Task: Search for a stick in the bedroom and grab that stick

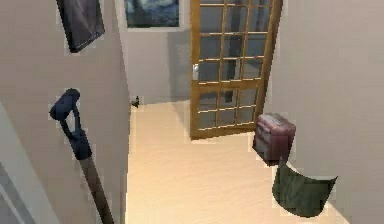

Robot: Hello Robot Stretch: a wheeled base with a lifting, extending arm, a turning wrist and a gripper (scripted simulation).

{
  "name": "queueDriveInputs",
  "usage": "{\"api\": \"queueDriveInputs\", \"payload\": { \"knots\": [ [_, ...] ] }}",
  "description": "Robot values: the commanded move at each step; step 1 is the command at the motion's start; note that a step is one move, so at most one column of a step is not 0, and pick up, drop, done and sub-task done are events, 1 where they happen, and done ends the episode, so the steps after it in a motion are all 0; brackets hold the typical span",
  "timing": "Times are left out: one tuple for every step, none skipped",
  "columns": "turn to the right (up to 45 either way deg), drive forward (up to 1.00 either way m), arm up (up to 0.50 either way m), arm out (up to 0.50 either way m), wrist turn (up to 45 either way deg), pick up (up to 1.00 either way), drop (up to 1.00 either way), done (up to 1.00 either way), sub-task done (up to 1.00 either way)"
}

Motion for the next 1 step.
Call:
{"api": "queueDriveInputs", "payload": {
  "knots": [
    [0.0, 0.40, 0.00, 0.00, 0.0, 0.00, 0.00, 0.00, 0.00]
  ]
}}
